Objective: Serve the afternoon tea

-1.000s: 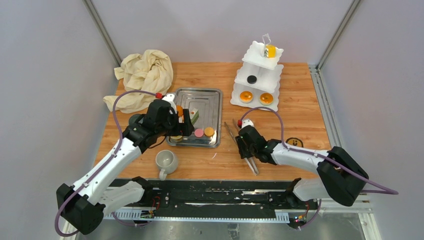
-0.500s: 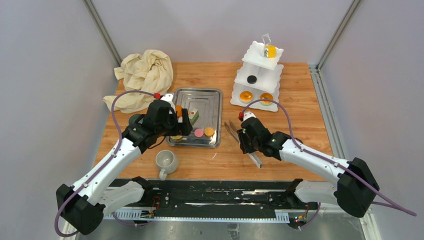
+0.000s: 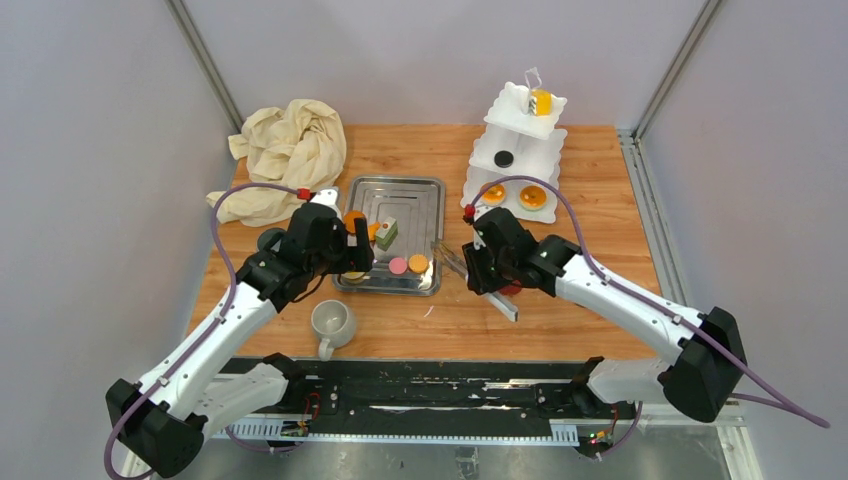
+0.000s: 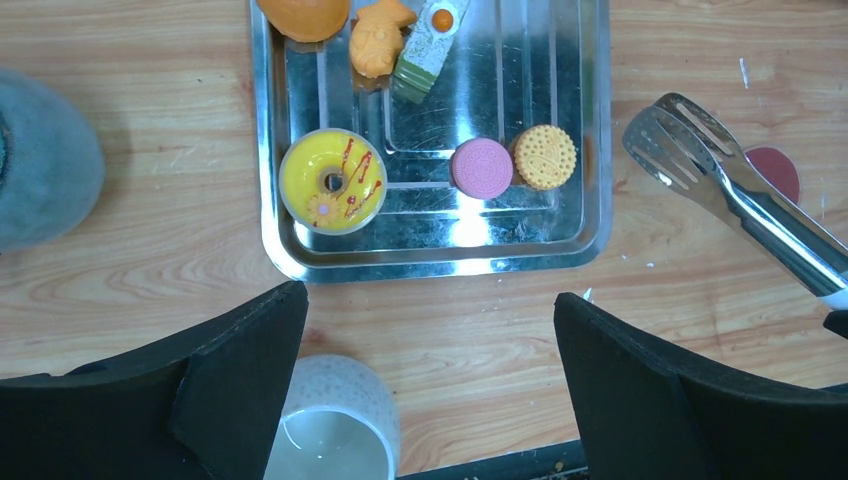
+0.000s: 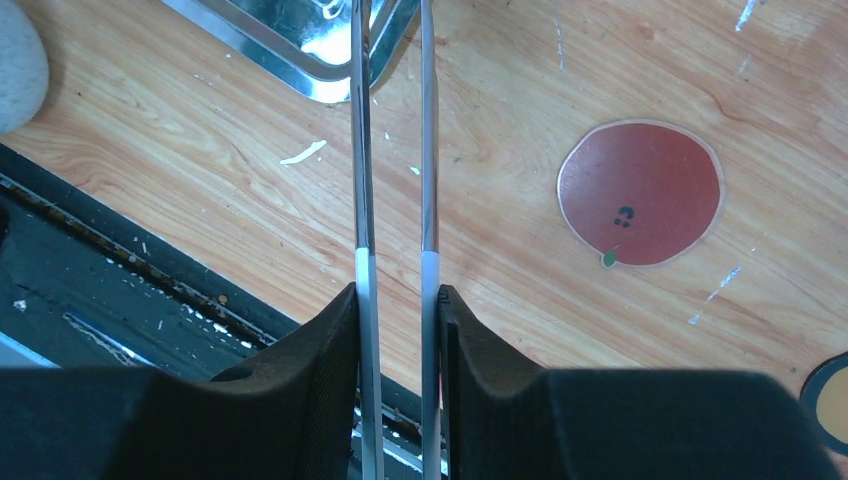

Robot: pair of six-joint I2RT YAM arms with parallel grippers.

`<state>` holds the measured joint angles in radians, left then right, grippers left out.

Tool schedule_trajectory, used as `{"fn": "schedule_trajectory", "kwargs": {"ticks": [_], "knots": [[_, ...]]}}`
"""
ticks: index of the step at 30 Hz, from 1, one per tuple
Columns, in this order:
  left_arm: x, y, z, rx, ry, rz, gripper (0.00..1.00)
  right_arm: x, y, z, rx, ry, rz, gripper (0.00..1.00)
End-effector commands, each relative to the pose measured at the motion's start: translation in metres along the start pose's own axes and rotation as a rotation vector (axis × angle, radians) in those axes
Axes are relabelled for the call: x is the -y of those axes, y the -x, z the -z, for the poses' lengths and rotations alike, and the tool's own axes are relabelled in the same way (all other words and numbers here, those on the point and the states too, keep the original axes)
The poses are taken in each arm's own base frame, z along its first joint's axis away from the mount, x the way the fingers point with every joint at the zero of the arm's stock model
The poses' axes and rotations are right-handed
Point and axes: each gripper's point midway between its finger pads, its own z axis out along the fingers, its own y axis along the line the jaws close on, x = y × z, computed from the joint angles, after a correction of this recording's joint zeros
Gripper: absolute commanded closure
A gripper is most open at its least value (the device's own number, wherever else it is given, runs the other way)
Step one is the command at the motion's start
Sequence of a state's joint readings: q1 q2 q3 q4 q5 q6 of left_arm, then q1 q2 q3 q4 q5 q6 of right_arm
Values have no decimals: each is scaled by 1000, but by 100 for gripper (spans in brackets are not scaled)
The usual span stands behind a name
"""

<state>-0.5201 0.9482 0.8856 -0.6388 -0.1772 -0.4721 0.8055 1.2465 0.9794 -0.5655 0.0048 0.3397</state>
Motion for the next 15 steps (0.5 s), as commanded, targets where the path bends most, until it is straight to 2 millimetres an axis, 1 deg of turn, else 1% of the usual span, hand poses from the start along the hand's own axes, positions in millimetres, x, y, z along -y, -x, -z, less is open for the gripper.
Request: {"fn": "schedule_trajectory", "kwargs": {"ticks": [1, 4, 8, 13, 15], "knots": [[0, 13, 6, 45, 7, 27, 2, -15, -3, 8, -105, 34, 10, 99], [0, 13, 7, 45, 4, 28, 2, -22, -4, 5, -129, 46, 15, 98], [1, 13, 7, 44, -1, 30, 2, -31, 2, -2, -117, 65, 17, 86], [2, 13, 7, 43, -4, 34, 2, -35, 13, -10, -105, 43, 20, 69], [2, 12, 8, 44, -3, 32, 2, -35, 13, -14, -113, 37, 21, 65]]}}
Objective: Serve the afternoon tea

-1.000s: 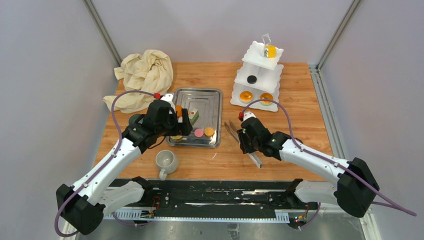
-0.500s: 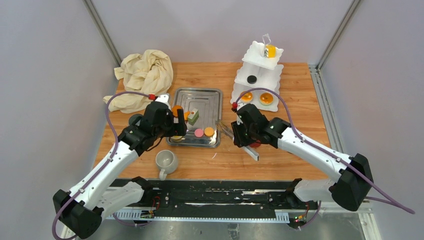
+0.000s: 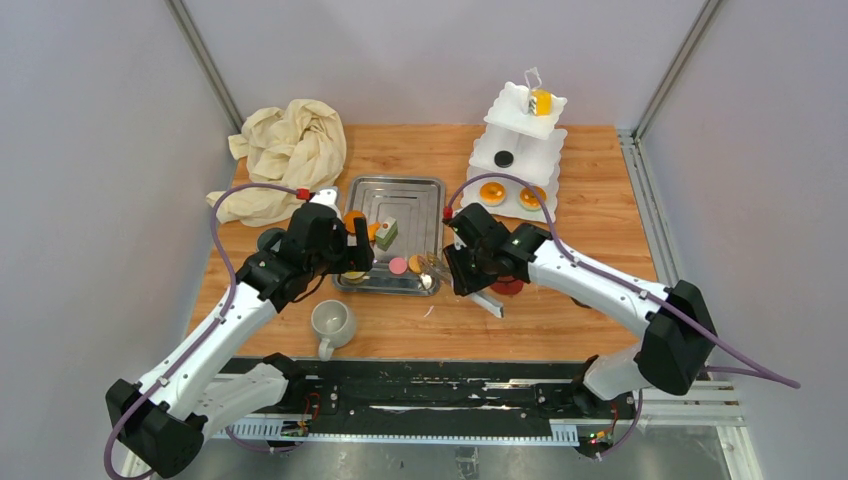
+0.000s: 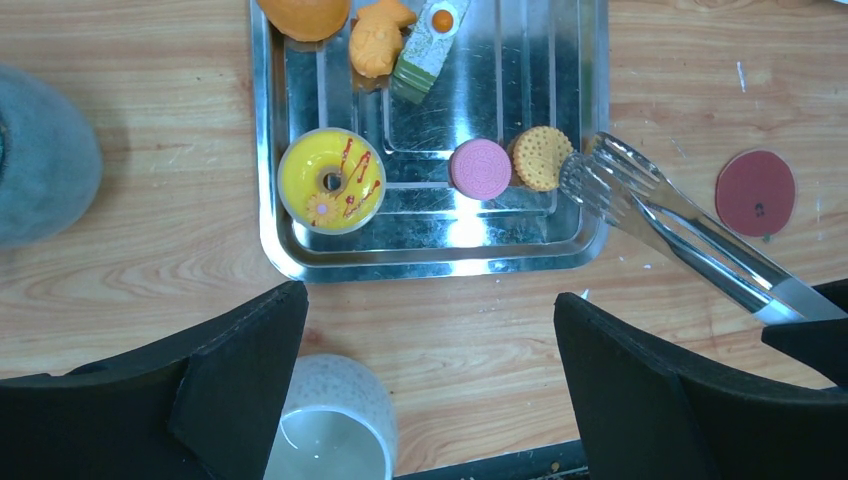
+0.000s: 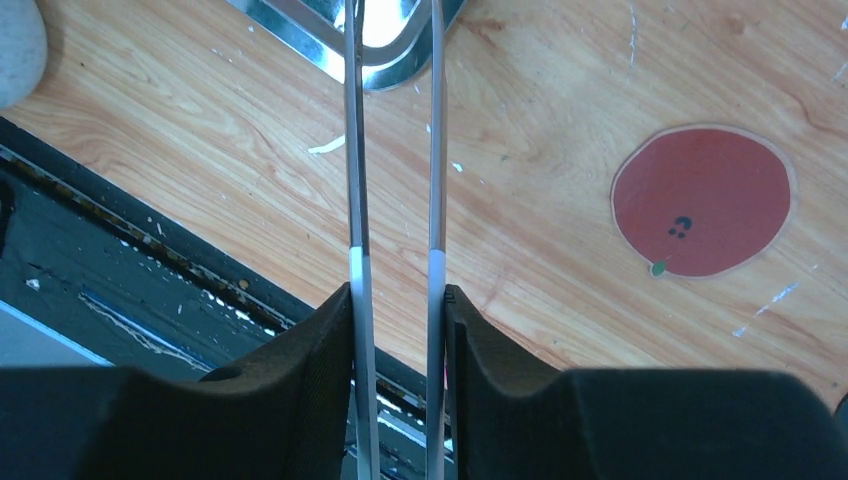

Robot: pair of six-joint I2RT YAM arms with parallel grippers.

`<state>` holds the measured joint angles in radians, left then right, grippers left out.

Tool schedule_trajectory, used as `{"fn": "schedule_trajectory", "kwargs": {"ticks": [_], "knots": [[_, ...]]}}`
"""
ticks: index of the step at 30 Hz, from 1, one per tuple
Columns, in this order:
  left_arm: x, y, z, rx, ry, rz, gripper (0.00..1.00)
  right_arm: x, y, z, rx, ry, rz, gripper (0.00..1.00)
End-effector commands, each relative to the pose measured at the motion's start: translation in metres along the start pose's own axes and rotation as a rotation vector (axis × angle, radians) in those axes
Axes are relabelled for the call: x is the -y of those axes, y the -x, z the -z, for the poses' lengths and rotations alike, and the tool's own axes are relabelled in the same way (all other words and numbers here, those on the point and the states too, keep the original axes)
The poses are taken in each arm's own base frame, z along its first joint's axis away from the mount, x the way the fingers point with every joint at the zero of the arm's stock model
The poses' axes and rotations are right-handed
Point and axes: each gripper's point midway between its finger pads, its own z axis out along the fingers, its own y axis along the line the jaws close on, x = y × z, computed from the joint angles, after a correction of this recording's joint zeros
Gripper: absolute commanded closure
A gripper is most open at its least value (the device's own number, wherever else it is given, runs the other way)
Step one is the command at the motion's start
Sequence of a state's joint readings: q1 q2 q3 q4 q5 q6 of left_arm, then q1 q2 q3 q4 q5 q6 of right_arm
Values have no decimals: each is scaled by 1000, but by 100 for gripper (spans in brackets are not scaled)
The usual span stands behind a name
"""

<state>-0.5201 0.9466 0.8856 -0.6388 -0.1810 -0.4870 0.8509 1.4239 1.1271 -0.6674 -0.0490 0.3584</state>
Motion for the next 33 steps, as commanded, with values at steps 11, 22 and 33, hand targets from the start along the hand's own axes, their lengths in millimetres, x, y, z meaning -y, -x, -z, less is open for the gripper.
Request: {"fn": "schedule_trajectory", "kwargs": {"ticks": [11, 22, 33], "knots": [[-2, 8, 7, 39, 2, 7, 2, -13, 20, -12, 29, -14, 24, 55], [-5, 7, 8, 42, 10, -4, 2, -11, 26, -25, 33, -126, 89, 54], [-6, 6, 9, 46, 10, -1, 2, -13, 35, -5, 93, -147, 111, 84]]}}
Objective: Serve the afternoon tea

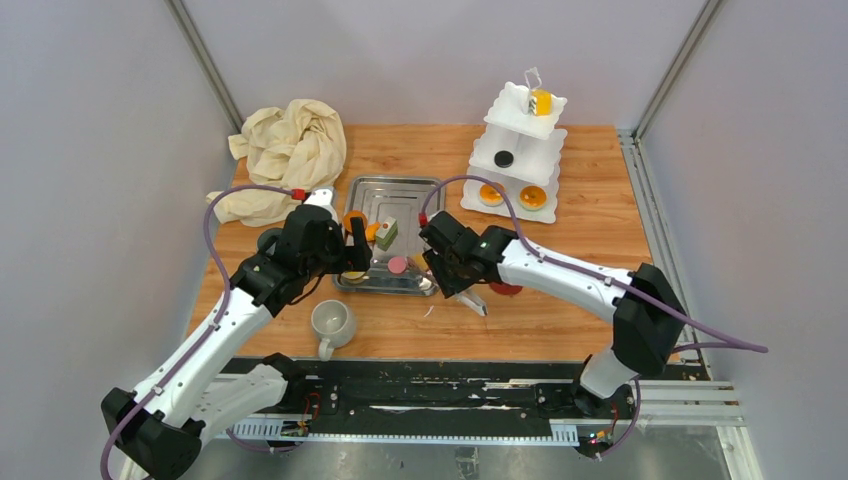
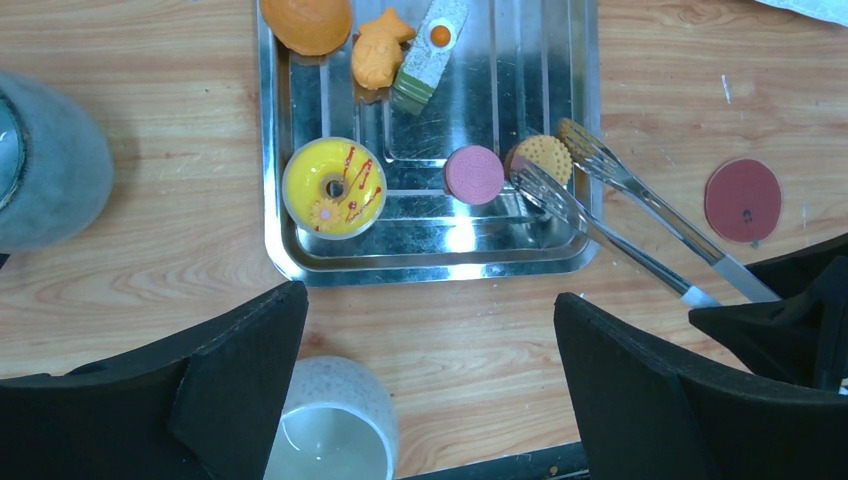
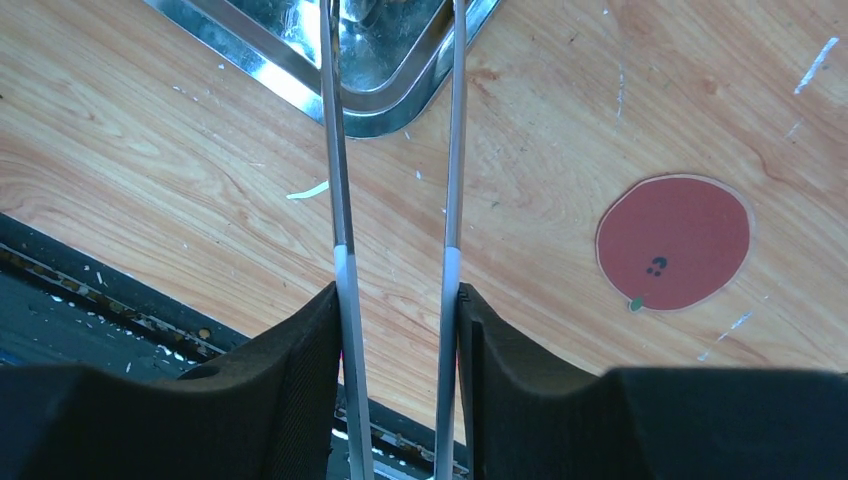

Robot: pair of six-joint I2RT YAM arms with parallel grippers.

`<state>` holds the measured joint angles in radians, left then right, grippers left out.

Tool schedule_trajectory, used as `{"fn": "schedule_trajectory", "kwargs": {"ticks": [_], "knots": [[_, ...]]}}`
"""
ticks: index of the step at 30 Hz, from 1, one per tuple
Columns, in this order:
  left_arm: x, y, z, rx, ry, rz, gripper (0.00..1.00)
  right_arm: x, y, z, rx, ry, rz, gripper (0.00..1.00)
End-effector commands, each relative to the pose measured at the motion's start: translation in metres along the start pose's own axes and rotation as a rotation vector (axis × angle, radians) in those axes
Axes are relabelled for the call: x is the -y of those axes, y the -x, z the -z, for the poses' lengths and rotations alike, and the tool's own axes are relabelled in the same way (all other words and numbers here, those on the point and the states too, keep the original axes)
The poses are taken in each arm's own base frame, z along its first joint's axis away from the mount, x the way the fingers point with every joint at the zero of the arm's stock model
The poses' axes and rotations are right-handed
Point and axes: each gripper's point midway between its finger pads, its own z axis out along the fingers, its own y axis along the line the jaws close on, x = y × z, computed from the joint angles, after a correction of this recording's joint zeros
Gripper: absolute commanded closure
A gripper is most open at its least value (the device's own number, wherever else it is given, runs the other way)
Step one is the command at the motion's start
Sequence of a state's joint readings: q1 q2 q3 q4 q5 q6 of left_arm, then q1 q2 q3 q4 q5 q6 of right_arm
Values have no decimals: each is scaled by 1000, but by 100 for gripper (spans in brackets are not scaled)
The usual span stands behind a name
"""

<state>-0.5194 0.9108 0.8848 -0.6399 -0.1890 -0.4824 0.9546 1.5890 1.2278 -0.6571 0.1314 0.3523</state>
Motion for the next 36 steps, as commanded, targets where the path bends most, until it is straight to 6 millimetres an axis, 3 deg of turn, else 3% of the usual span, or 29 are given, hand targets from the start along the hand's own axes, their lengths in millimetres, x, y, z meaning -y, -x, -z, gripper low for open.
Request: {"fn": "schedule_trajectory", "kwargs": {"ticks": [1, 7, 12, 19, 27, 36], "knots": [[-5, 0, 1, 11, 16, -3, 2, 2, 24, 31, 112, -7, 0, 87], [-1, 0, -2, 0, 4, -2, 2, 19, 41, 74, 244, 10, -57, 92], [0, 4, -2, 13, 0, -1, 2, 57, 46, 115, 371, -27, -138, 95], [2, 1, -6, -6, -4, -5, 2, 116, 32, 174, 472, -108, -266, 96], [6, 0, -8, -15, -17, 5, 2, 168, 10, 192, 449, -223, -374, 96], [8, 3, -9, -9, -23, 1, 2, 212, 26, 199, 500, -285, -490, 95]]}}
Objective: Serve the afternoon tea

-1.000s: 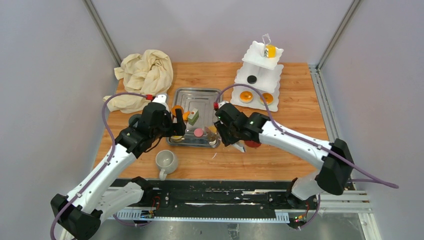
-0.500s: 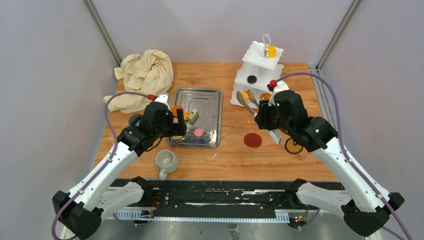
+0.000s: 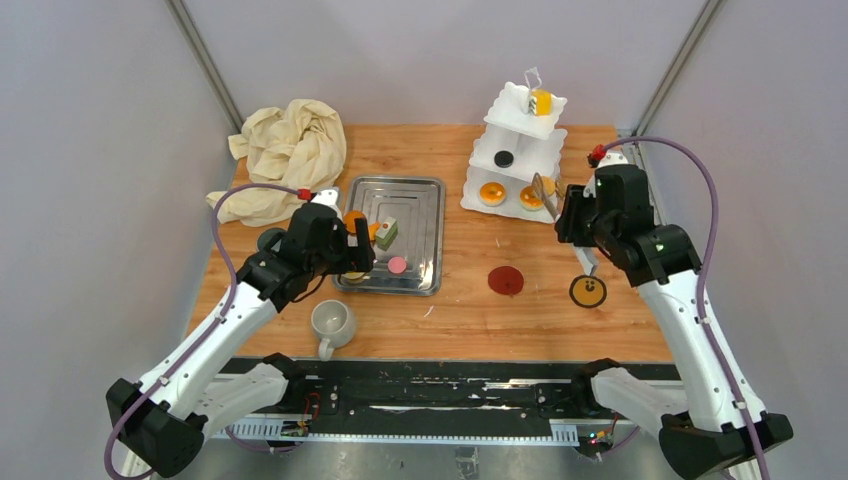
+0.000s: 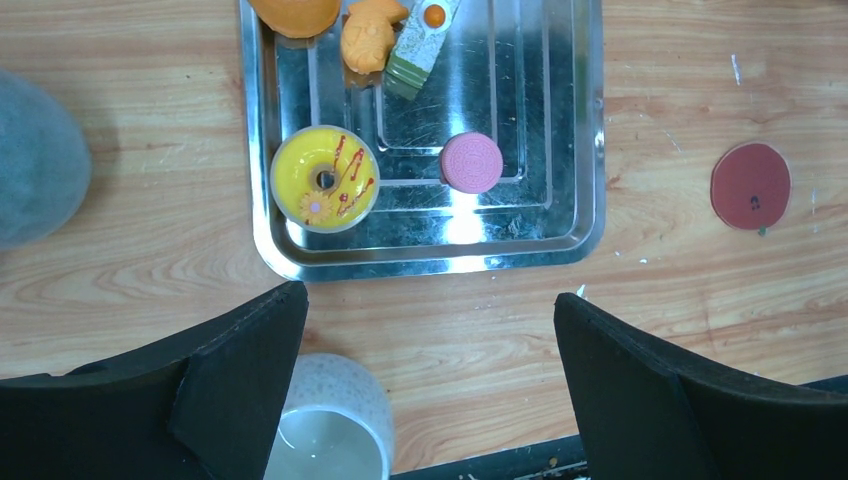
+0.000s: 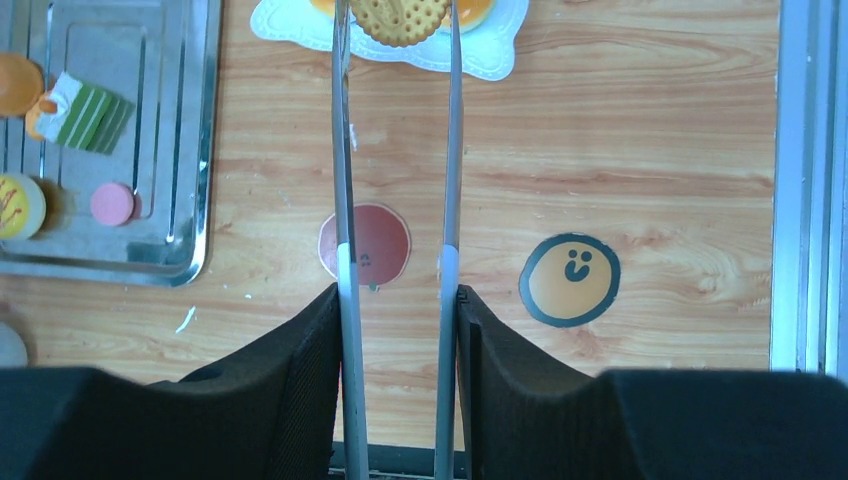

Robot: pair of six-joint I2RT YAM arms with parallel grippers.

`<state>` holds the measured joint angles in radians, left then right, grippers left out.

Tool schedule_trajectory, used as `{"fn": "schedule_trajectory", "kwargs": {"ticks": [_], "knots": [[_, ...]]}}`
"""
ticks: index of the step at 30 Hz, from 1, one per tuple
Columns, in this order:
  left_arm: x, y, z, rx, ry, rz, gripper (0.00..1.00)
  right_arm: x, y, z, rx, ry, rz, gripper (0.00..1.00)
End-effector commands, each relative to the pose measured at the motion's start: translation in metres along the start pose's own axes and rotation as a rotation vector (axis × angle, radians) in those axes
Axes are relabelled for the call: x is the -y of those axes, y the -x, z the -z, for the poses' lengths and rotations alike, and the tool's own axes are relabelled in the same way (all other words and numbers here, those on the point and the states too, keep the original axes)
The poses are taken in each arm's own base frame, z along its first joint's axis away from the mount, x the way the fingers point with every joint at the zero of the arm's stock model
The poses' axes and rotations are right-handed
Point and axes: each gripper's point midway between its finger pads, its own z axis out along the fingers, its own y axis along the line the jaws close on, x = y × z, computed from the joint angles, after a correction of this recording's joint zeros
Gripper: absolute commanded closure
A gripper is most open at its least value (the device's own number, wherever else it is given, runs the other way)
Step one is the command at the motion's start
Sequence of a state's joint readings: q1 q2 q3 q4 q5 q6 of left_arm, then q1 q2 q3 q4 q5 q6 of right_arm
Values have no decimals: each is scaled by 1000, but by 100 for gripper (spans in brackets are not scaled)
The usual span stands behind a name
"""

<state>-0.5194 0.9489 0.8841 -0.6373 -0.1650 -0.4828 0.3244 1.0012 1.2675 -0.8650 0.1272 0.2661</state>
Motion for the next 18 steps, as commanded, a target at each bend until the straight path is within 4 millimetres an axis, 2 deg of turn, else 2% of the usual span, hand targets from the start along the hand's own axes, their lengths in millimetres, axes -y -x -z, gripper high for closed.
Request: {"fn": "schedule_trajectory", "kwargs": {"ticks": [1, 6, 14, 18], "knots": [[5, 11, -1, 32, -18, 5, 2, 8, 35, -2, 83, 3, -40, 95], [7, 11, -3, 24, -25, -16, 2, 20, 55, -29, 89, -33, -57, 95], [11, 14, -3, 16, -42, -51, 2, 25, 88, -72, 106, -68, -25, 95], [11, 14, -5, 12, -41, -60, 2, 30, 93, -97, 85, -97, -12, 95]]}}
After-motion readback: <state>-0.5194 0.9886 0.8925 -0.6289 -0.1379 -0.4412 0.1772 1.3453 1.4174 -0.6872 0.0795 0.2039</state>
